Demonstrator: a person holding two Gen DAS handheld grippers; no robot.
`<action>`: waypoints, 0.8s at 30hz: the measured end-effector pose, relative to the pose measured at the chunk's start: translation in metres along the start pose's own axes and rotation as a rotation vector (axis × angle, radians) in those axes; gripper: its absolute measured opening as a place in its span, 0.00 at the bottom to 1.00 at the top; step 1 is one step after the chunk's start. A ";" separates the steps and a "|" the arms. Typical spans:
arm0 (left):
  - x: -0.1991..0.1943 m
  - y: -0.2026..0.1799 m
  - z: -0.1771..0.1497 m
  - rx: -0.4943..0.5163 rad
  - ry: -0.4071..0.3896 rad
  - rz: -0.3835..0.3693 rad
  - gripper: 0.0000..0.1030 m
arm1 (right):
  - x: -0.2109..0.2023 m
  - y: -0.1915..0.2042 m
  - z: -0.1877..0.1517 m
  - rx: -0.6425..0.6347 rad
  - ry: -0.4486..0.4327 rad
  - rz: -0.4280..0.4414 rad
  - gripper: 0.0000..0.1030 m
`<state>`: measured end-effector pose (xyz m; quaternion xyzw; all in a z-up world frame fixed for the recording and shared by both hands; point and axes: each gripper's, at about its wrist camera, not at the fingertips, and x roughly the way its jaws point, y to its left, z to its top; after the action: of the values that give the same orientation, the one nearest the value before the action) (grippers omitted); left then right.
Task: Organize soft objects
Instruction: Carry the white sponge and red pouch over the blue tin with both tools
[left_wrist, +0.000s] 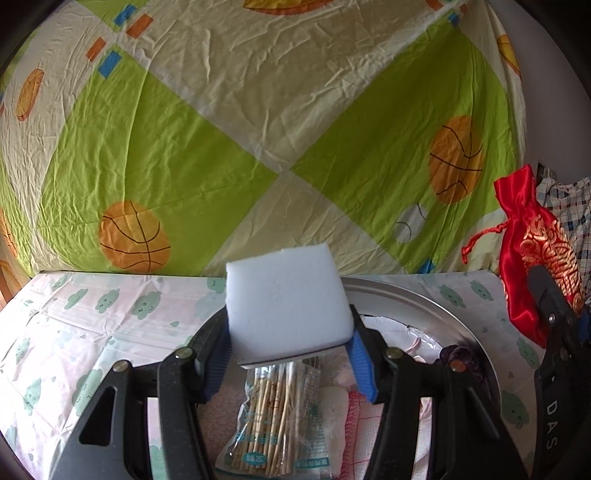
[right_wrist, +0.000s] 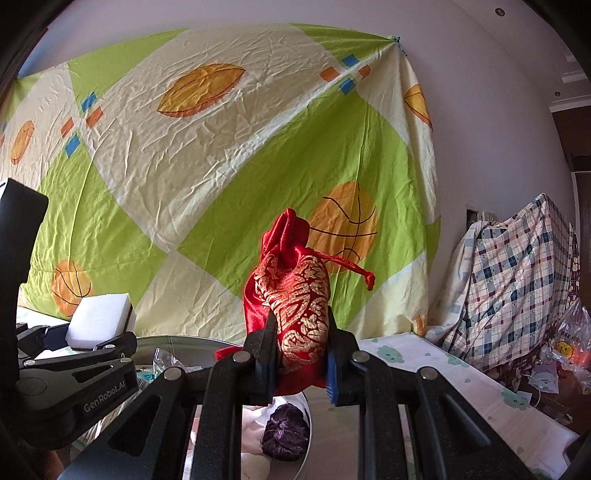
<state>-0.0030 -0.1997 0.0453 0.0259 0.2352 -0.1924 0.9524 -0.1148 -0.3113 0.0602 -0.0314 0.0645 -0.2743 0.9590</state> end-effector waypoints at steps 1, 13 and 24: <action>0.000 -0.001 0.000 0.000 0.004 0.003 0.55 | 0.002 0.000 0.000 -0.005 0.005 -0.001 0.21; 0.018 0.002 -0.005 0.024 0.117 0.052 0.55 | 0.018 -0.001 -0.005 -0.011 0.077 0.012 0.21; 0.025 0.005 -0.003 0.029 0.168 0.055 0.55 | 0.029 0.008 -0.010 -0.030 0.127 0.044 0.21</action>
<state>0.0183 -0.2038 0.0311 0.0623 0.3107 -0.1665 0.9337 -0.0880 -0.3200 0.0464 -0.0271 0.1298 -0.2535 0.9582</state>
